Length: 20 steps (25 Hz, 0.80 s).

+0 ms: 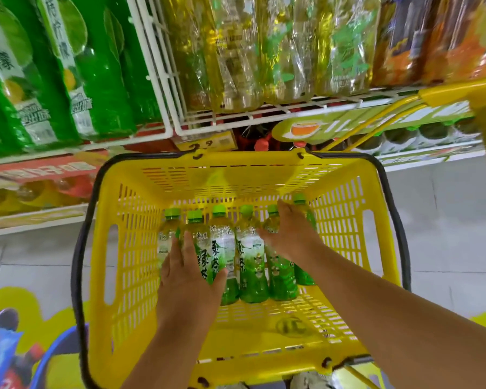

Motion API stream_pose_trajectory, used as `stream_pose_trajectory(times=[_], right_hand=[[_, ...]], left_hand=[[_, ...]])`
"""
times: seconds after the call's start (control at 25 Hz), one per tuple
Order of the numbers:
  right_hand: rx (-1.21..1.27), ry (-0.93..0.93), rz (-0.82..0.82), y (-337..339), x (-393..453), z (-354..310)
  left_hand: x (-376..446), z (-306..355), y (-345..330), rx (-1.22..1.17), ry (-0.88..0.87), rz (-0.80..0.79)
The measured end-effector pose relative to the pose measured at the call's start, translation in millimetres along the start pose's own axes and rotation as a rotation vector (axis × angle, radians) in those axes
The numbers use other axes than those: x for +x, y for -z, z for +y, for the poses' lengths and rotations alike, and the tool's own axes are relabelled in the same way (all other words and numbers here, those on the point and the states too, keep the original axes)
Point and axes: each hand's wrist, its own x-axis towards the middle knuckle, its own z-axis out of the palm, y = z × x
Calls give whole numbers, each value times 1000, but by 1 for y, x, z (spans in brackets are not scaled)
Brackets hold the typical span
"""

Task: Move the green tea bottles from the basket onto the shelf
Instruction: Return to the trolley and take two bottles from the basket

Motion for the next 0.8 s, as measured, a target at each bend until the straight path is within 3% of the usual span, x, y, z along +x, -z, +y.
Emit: stream_pose_trajectory(times=[0.16, 0.56, 0.8], right_hand=[[31, -25, -84, 0, 21, 7], [131, 53, -36, -11, 10, 28], [597, -42, -52, -25, -27, 40]], left_hand=[[7, -3, -8, -116, 32, 38], [26, -13, -24, -180, 241, 82], [18, -9, -19, -315, 207, 102]])
